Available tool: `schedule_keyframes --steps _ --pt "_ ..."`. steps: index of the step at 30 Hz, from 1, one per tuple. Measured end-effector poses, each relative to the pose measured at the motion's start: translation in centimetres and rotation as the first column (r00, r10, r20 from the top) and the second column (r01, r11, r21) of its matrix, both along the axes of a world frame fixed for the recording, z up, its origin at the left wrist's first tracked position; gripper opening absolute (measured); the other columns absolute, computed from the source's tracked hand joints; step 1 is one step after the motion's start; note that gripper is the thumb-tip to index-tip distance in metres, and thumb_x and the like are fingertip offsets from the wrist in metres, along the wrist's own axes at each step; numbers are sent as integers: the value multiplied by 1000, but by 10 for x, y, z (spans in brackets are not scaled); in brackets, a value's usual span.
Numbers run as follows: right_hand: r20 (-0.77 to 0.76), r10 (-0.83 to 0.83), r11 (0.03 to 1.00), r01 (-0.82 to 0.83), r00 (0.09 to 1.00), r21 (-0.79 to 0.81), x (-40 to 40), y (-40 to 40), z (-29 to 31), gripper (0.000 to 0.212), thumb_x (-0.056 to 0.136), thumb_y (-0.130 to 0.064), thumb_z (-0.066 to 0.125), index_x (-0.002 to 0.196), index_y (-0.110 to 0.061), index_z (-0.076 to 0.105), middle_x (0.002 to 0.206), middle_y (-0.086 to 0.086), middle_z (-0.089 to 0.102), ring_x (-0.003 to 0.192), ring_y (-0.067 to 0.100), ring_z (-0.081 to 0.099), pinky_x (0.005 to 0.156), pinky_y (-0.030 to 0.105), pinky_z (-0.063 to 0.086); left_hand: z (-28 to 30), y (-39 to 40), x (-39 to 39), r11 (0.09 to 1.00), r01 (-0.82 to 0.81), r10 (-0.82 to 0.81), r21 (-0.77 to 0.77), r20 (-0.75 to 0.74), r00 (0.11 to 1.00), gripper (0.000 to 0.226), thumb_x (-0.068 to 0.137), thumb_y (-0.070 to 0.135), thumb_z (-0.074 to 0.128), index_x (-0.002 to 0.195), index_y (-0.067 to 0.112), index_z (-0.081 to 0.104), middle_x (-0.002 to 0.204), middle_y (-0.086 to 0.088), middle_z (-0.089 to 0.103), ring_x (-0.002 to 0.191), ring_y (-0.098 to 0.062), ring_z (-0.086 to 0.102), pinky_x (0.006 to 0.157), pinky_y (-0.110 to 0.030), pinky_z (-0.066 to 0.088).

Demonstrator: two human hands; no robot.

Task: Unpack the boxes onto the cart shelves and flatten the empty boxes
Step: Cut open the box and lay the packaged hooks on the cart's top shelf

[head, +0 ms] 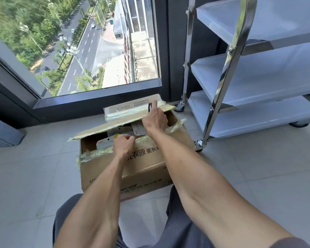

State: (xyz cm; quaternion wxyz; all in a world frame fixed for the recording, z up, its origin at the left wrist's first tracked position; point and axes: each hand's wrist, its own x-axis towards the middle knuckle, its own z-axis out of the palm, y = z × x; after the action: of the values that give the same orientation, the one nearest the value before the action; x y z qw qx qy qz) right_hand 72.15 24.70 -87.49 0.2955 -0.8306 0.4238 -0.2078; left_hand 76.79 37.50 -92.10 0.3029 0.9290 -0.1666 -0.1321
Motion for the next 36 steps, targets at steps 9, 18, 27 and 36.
schedule_keyframes --steps 9,18,27,36 --pt "195 -295 881 187 935 435 -6 -4 -10 36 84 -12 60 116 -20 46 91 -2 59 68 15 51 52 22 33 2 23 19 972 74 -148 223 340 929 51 87 8 50 136 22 50 111 -9 59 93 -22 54 78 -35 48" --pt "107 -286 898 227 952 378 3 6 -31 33 92 -16 54 123 -23 48 94 2 61 87 25 59 66 33 48 29 32 90 931 -92 13 352 221 975 55 93 26 52 146 22 37 137 -16 44 124 -35 45 99 -46 41" --pt "63 -195 926 162 979 341 55 39 -39 40 93 -15 47 132 -24 44 84 4 57 77 26 58 55 33 46 -17 45 92 923 -55 -47 380 254 966 77 85 29 67 150 20 26 150 -24 28 135 -40 35 105 -50 39" --pt "131 -167 975 144 977 166 88 34 -42 44 94 -9 43 136 -24 46 101 9 71 88 31 63 62 31 36 -24 27 125 897 -119 -28 426 322 946 87 80 26 65 153 24 17 160 -25 -3 140 -42 24 109 -50 30"
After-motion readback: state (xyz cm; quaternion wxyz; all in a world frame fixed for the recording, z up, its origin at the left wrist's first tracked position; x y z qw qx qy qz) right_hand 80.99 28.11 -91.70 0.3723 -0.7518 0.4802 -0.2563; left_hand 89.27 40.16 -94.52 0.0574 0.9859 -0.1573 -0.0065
